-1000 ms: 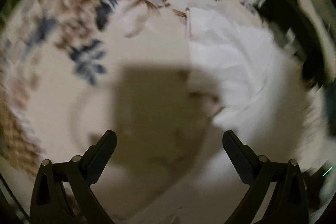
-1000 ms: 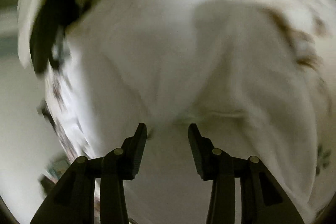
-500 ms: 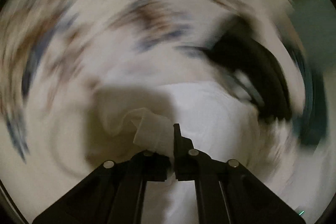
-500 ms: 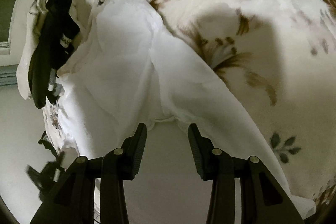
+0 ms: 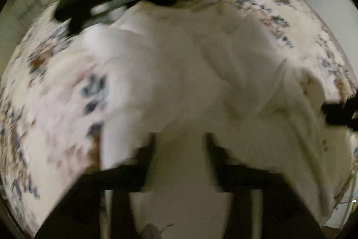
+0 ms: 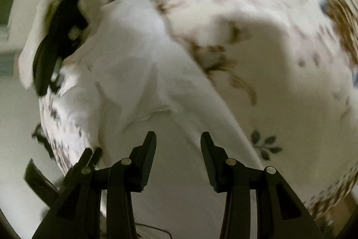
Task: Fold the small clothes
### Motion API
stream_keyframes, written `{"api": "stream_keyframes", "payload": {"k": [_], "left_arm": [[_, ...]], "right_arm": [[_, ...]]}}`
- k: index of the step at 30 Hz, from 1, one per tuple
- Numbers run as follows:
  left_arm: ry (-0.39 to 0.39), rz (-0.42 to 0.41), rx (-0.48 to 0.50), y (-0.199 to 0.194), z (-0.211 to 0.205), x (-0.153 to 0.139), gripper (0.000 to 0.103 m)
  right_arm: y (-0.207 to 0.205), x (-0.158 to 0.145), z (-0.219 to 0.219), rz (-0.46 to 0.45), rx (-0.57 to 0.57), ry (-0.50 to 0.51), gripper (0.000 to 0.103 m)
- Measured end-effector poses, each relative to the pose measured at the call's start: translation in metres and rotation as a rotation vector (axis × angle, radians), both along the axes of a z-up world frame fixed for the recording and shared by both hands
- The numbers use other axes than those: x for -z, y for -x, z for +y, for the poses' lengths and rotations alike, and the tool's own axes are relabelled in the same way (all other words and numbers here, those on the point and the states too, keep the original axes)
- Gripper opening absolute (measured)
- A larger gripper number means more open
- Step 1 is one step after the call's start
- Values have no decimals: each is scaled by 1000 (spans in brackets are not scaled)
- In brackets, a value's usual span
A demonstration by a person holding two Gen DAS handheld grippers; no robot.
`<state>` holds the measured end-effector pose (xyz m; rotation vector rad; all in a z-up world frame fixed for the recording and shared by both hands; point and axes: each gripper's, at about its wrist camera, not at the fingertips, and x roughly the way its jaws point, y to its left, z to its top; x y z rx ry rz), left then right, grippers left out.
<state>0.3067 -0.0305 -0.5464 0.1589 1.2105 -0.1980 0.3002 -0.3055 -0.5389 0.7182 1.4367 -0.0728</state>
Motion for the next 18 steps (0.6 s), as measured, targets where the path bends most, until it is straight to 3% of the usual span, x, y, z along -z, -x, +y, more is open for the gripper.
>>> {"api": "stream_keyframes", "payload": {"k": [1,5,10,15,18], "left_arm": [[-17,-3,-23,-3,11,4,80],[-108,-1,-185,11,71,12,80],[-179,-3,-362,-8,111,26,80],[-163,-19,-477,-17,139,28,80],[-120,-7,-520,-28,146,32,83]], "right_arm": [[-9,-5,11,-15,-50,-1,49],[-58,-10,57,-73,-181,-21,50],[-150,-5,120,-170,-325,6,50],[-220,26,170,-113,-447,134,50],[-222,29,176,-115,-454,129,4]]}}
